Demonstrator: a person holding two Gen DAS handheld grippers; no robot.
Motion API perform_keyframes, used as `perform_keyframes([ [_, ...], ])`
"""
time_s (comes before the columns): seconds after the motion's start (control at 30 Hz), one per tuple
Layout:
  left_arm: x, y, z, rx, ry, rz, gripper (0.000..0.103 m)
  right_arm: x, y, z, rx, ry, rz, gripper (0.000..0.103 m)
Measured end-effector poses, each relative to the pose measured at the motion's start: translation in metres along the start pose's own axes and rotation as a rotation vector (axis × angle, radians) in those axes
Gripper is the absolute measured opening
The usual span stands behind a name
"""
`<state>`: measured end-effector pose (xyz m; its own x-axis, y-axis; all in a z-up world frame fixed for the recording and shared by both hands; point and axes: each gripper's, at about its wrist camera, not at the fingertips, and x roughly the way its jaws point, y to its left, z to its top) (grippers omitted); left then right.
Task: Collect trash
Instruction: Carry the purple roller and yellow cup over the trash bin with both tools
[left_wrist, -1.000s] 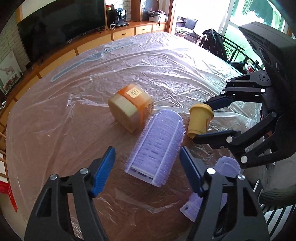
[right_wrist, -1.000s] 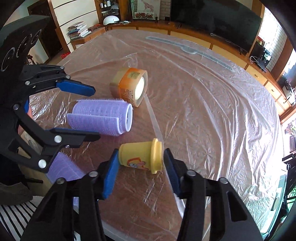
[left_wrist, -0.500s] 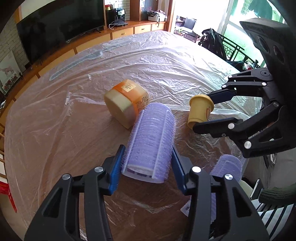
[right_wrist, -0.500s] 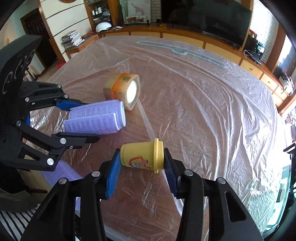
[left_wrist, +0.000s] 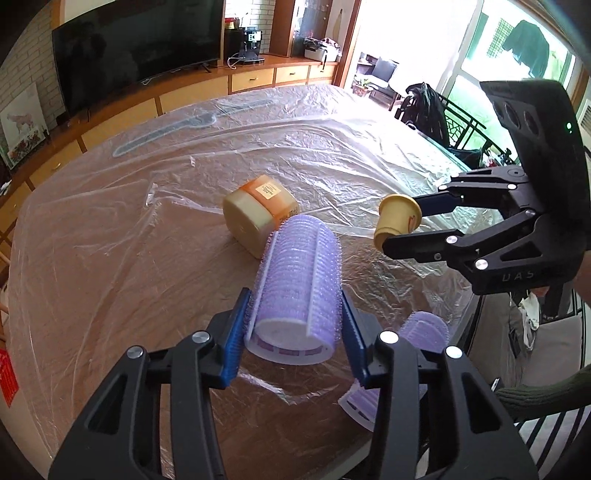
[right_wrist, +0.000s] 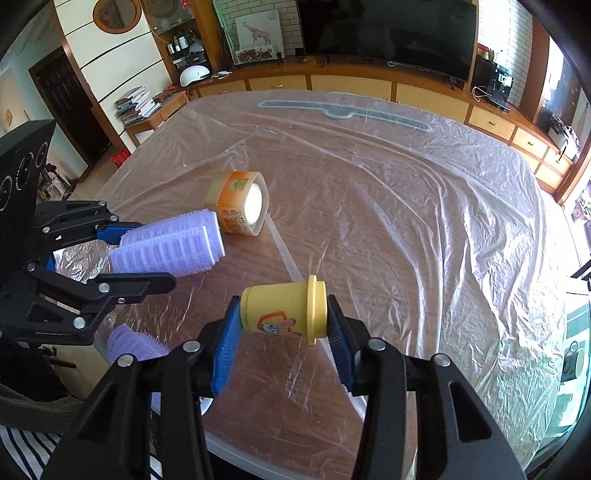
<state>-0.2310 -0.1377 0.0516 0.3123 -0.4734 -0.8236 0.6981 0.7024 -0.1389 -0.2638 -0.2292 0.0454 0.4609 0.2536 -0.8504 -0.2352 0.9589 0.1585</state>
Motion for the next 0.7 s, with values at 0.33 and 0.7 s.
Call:
perform_keyframes([
  [0.33,-0.012,0.005,-0.007,-0.062,-0.034,0.010,0.046,-0.009,-0.004,-0.002,0.045,-0.024,0.007,0.044],
  [0.7,-0.036,0.001,-0.015,-0.104,-0.085,0.067,0.046,-0.037,0.000,-0.009,0.072,-0.084,0.036,0.044],
])
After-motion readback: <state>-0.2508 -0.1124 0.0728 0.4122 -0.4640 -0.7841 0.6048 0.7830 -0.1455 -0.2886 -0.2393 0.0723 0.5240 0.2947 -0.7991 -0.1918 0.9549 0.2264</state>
